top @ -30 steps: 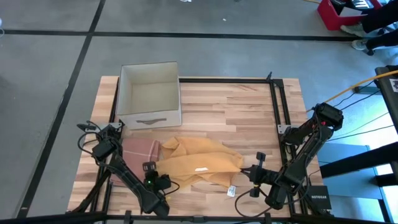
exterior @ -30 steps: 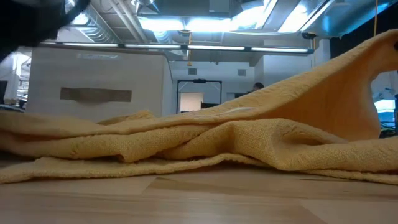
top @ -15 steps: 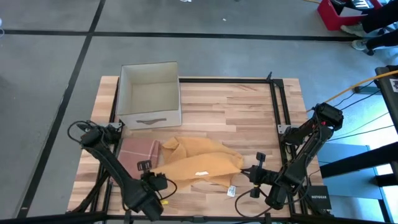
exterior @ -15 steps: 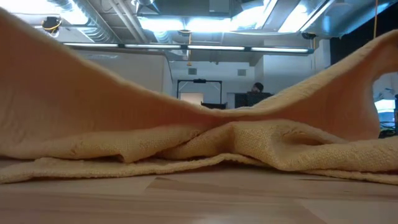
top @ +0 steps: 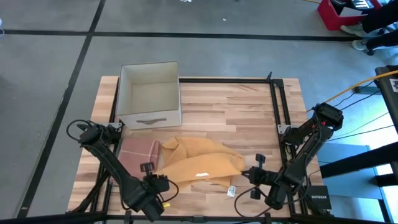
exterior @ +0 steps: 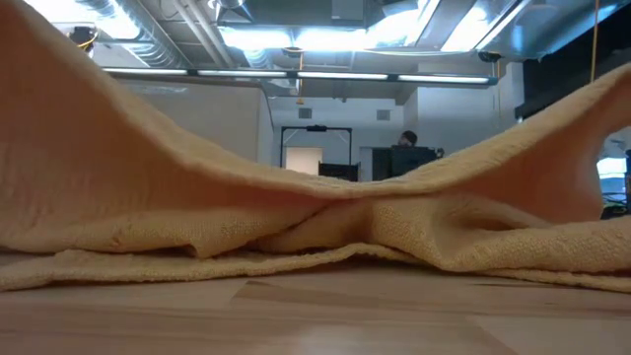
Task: Fold towel
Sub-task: Fold the yellow towel
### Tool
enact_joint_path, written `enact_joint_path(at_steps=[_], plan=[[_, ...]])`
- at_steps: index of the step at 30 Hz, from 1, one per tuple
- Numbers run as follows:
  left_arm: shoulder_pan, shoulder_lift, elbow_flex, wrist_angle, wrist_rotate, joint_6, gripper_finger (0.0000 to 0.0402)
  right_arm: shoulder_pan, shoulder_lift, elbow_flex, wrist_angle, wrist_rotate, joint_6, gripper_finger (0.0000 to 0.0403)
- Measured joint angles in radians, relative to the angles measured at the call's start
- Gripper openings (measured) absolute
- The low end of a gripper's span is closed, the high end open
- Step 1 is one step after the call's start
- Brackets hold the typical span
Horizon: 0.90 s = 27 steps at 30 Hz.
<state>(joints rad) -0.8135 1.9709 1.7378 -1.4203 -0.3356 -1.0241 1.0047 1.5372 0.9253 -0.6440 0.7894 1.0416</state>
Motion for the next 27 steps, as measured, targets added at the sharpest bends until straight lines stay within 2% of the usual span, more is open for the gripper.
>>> enact_joint_path(at_steps=[4, 9, 15, 21, 27], plan=[[0.003, 0.0, -0.021, 0.07, -0.01, 0.026, 0.0029, -0.006, 0.0, 0.0, -0.002, -0.011, -0.002, 0.001], [0.004, 0.0, -0.092, 0.277, -0.009, 0.077, 0.0029, -0.004, 0.0, -0.007, 0.0, -0.021, -0.002, 0.0004], [0.01, 0.008, -0.221, 0.494, 0.056, 0.084, 0.0029, -0.004, 0.0, -0.036, 0.003, -0.05, -0.002, 0.0004], [0.009, 0.008, -0.339, 0.539, 0.058, 0.06, 0.0029, -0.004, 0.0, -0.052, 0.029, -0.049, -0.002, 0.0004], [0.016, 0.008, -0.404, 0.543, 0.06, 0.041, 0.0041, -0.004, 0.0, -0.052, 0.058, -0.048, -0.025, 0.0003]])
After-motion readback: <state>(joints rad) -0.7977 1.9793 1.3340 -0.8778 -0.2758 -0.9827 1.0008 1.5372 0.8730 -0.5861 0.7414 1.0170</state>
